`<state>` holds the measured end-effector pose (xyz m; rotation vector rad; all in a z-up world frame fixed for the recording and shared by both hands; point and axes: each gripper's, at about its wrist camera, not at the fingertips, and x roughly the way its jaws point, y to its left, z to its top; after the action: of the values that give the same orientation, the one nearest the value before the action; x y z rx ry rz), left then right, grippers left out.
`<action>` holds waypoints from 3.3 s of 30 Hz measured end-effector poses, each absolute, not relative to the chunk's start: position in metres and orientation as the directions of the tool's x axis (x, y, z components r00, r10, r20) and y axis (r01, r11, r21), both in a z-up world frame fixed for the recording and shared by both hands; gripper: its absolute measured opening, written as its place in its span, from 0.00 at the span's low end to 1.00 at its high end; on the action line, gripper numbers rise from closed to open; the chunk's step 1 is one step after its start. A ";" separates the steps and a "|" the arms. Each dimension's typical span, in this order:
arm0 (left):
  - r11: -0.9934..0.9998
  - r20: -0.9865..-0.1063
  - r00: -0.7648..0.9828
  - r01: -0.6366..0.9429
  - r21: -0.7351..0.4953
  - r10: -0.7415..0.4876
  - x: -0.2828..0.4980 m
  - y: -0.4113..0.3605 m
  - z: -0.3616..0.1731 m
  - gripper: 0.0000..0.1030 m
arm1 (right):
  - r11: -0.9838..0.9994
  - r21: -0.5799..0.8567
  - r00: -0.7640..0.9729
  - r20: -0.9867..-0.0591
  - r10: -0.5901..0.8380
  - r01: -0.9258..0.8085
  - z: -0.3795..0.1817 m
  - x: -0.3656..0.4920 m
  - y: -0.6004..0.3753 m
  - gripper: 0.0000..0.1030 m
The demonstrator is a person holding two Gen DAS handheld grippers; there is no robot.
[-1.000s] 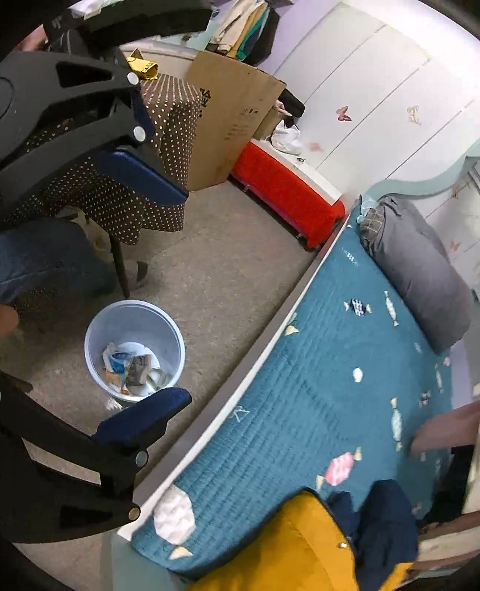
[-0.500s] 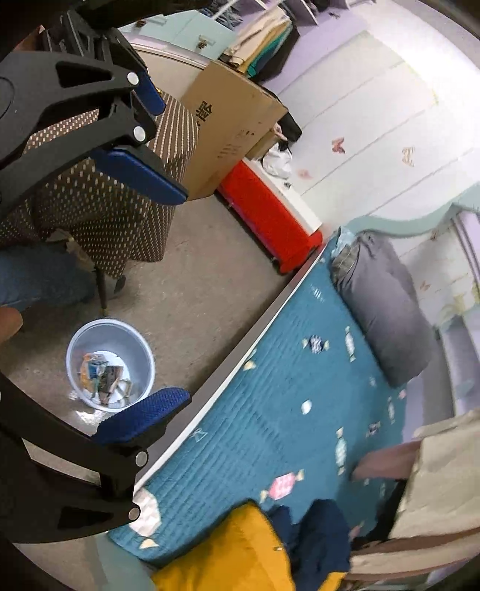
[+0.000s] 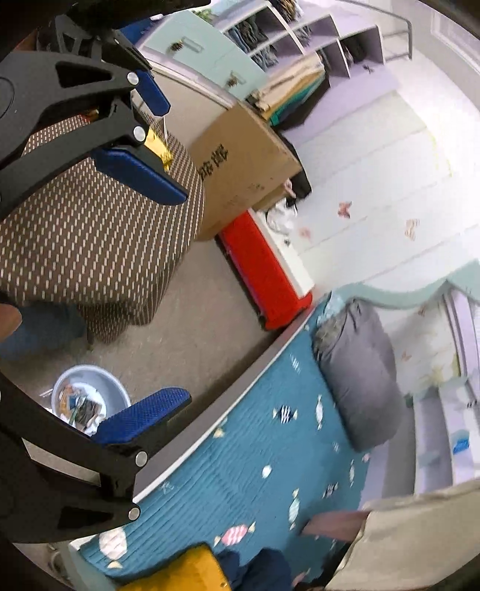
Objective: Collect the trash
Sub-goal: 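Move both grippers back up toward the table, then move both open grippers over the trash on the polka-dot table, then grasp the red-and-tan paper bag with the left gripper while the right gripper grasps the beige cloth, then carry the paper bag and beige cloth with both grippers down to the grey bin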
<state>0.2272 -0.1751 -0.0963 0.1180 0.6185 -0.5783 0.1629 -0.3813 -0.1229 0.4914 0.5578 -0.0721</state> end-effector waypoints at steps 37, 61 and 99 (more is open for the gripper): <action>0.979 -0.637 0.759 0.204 0.032 -0.137 0.221 0.135 -0.172 0.92 | 0.955 0.236 0.632 -0.716 0.297 -0.181 -0.167 0.273 -0.124 0.94; 0.778 -0.758 0.623 0.568 0.268 -0.193 0.262 0.140 -0.230 0.70 | 0.961 0.100 0.548 -0.803 0.232 -0.259 -0.229 0.316 -0.057 0.28; 0.891 -0.625 0.677 0.448 -0.069 -0.389 0.241 -0.028 -0.109 0.52 | 0.948 0.309 0.765 -0.592 0.254 -0.076 -0.138 0.212 -0.290 0.24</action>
<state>0.2413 -0.0277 -0.1087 0.0923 0.6803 -0.4711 0.2117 -0.2902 -0.1376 0.2754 0.6784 0.1819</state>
